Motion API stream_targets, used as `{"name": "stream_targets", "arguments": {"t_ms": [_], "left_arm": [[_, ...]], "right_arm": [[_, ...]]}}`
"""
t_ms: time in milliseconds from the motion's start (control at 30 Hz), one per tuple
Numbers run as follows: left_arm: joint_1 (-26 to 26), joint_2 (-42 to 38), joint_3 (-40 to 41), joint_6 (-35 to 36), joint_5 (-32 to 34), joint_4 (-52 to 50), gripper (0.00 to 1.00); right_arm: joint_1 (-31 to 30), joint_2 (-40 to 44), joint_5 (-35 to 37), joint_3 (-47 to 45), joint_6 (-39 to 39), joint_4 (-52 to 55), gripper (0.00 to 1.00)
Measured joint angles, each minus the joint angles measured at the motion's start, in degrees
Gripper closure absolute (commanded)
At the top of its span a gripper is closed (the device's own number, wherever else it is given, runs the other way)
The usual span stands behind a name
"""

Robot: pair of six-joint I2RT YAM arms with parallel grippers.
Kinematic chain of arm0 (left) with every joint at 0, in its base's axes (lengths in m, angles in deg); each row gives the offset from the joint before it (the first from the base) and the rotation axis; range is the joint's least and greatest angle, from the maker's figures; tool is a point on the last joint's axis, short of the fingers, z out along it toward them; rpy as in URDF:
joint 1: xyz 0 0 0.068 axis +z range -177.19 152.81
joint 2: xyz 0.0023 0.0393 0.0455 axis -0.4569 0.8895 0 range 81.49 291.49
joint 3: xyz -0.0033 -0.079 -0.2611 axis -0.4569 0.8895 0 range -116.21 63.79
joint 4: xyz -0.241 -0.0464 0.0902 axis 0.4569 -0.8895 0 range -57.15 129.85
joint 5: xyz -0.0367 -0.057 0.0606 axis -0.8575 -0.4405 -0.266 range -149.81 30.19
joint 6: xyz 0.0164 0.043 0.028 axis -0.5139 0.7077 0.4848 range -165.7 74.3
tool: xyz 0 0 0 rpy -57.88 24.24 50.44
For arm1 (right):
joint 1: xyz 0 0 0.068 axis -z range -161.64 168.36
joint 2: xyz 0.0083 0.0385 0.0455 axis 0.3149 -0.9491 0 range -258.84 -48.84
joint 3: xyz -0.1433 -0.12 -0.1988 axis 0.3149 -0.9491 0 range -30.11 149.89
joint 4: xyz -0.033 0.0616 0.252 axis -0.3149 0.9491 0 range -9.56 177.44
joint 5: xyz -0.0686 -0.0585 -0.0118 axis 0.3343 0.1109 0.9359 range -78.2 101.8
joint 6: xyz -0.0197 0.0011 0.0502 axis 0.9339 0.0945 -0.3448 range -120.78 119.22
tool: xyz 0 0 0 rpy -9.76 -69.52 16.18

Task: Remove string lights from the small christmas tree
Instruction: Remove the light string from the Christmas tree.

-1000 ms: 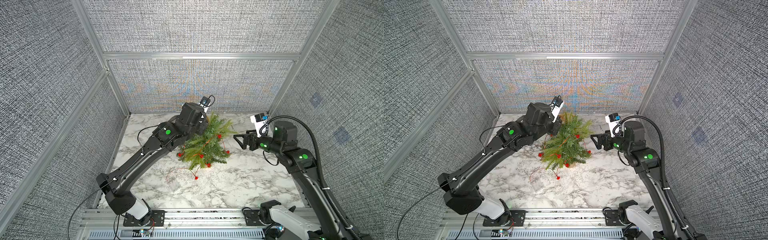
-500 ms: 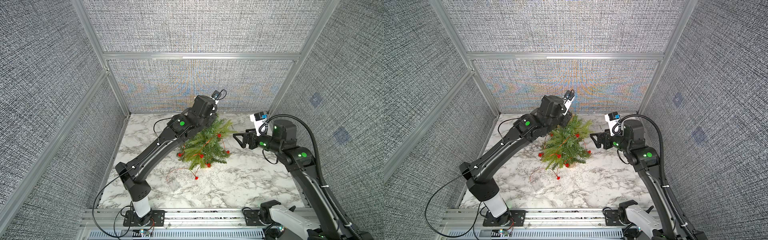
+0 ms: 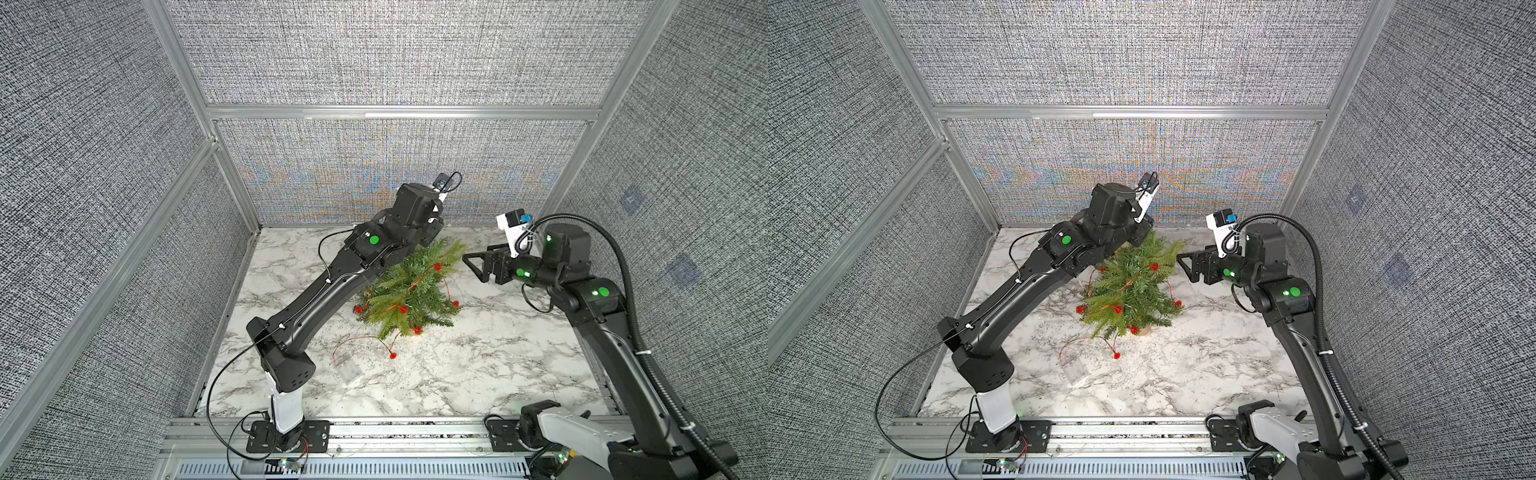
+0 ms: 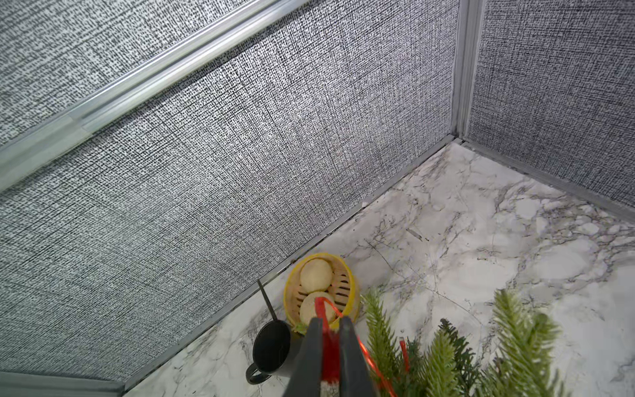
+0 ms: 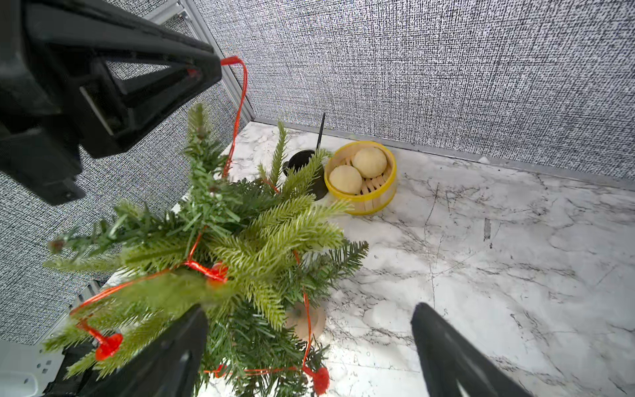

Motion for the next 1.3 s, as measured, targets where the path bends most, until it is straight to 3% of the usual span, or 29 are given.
{"name": "stream_targets", "arguments": {"t_ms": [500, 933, 1300], "left_arm": [[0.0, 0.68, -1.73, 0.96, -5.07, 0.37, 1.0], [-0.02, 0.68, -1.84, 0.48, -10.14, 0.66, 1.0], [-0.04, 0.68, -2.05, 0.52, -11.45, 1.03, 1.0]], "right_arm": [[5.51, -5.6, -10.73, 6.45, -2.56, -3.45, 0.07], [4.57, -17.31, -20.98, 11.28, -2.54, -11.58, 0.19], [3.1, -23.06, -25.42, 12.35, -6.36, -19.04, 0.43]]}}
